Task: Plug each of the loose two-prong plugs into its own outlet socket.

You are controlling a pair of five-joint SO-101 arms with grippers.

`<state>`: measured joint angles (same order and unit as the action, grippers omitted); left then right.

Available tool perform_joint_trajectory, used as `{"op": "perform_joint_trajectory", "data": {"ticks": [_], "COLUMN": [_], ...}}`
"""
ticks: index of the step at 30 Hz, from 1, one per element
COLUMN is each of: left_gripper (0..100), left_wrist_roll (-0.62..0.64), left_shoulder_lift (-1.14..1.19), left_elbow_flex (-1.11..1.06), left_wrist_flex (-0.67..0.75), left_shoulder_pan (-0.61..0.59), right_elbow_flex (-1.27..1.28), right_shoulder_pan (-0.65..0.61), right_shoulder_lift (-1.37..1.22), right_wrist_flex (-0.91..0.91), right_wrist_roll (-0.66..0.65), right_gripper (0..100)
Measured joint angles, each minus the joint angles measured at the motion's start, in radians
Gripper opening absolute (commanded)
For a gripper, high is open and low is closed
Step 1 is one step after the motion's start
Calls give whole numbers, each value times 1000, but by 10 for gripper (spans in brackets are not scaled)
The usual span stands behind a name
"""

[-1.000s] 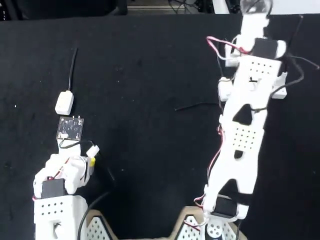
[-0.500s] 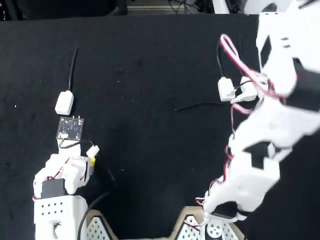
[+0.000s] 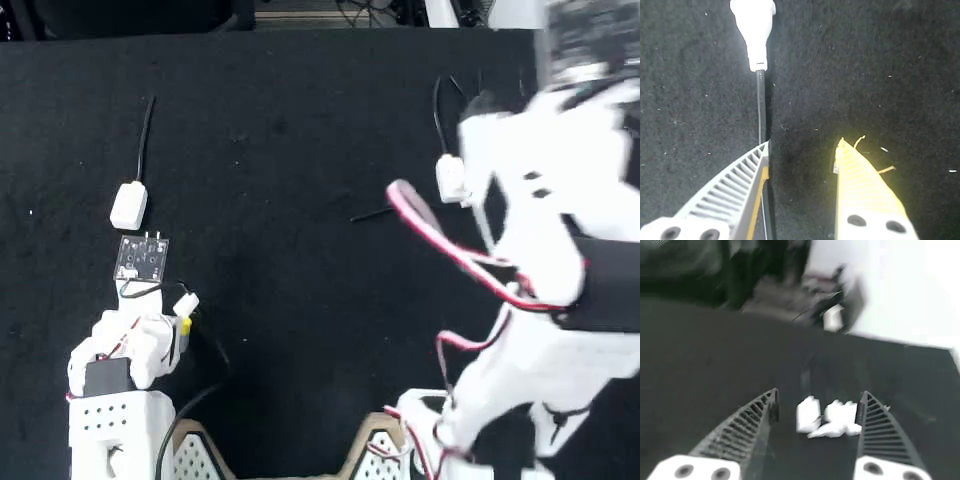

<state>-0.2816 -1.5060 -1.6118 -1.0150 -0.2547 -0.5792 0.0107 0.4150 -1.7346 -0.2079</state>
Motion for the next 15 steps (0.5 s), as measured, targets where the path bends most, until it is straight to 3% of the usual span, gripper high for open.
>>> {"op": "perform_joint_trajectory", "data": {"ticks": [5,9,15], "left_gripper": [216,216,216], "left_wrist_roll": [0,0,0], "left_shoulder_lift": [0,0,0], "left_elbow_flex": [0,0,0], "left_wrist_flex": [0,0,0], "left_shoulder_pan": [0,0,0], "right_elbow_flex": [342,597,1119], "right_shoulder_pan": [-203,-287,-433], "right_shoulder_lift": [169,308,483], "right_wrist_flex": [9,29,284], "right_wrist_roll": [25,34,35], "right_gripper": [237,237,237]}}
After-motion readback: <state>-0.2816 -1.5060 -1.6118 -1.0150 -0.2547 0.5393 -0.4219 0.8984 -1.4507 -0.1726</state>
